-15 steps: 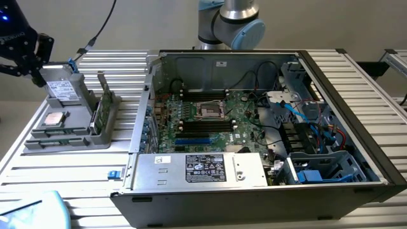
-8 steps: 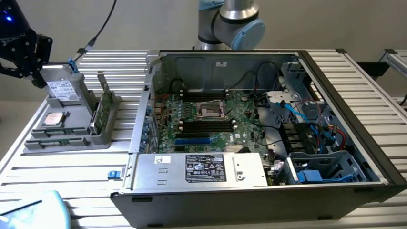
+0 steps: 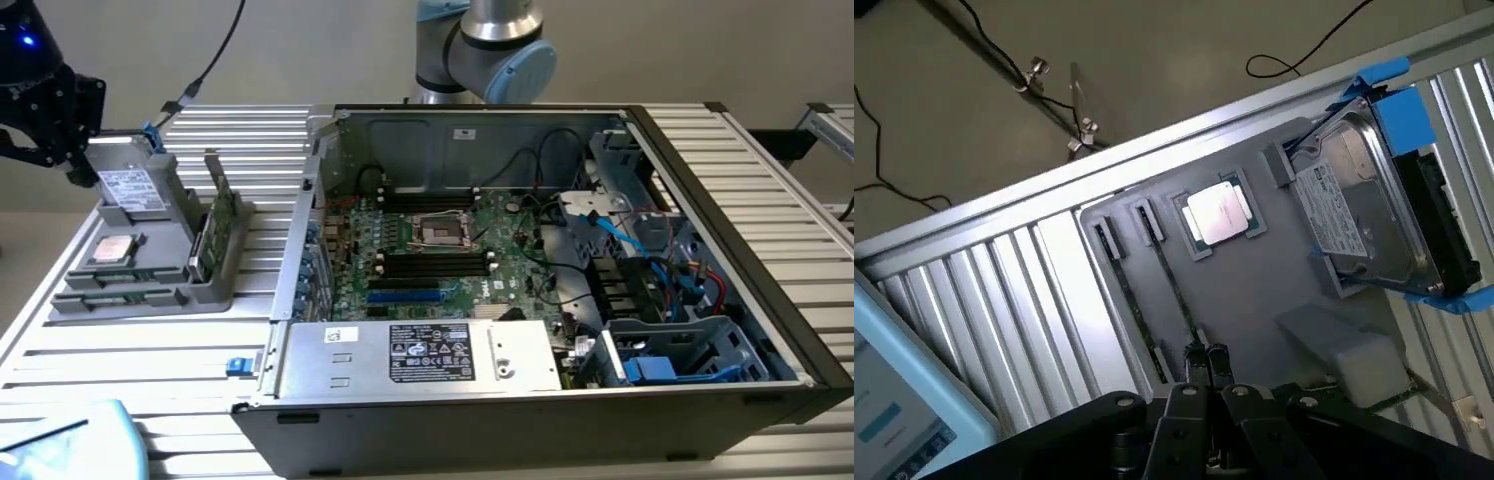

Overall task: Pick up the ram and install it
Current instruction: 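Pick up the ram and move it above insertion slot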

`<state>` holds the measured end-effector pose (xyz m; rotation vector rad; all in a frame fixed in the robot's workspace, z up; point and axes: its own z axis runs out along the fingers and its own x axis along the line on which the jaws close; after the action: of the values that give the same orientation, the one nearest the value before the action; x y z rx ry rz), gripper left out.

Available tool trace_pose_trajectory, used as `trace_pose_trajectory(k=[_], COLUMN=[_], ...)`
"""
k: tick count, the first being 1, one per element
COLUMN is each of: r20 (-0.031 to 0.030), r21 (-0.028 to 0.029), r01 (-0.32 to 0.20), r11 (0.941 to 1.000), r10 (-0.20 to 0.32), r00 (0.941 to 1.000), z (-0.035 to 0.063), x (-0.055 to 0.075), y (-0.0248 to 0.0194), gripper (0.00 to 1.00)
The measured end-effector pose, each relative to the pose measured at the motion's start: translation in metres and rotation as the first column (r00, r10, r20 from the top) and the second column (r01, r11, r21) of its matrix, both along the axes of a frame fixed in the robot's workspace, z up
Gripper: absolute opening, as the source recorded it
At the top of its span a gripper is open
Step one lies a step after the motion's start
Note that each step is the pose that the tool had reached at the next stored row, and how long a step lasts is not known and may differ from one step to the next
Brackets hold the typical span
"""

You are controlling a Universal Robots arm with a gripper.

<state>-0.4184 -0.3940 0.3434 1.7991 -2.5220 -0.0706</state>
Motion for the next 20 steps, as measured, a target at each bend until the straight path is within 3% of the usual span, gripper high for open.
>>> trace_pose_trajectory(k=[5, 10, 16, 20], r20=[0.0, 0.0, -0.0004, -0.0011], r21=[0.0, 0.0, 0.0001, 0.0003], r01=[-0.09, -0.179, -0.285, -0.355], r11=[0.996, 0.9838, 0.9584, 0.9347], r10=[0.09, 0.179, 0.285, 0.355], r00=[0.996, 0.9838, 0.9584, 0.9347], z=[-0.0014, -0.0023, -0.0033, -0.0038], x=[0.0, 0.0, 0.0, 0.0], y=[0.0, 0.0, 0.0, 0.0], gripper=[0.1, 0.1, 0.1, 0.12])
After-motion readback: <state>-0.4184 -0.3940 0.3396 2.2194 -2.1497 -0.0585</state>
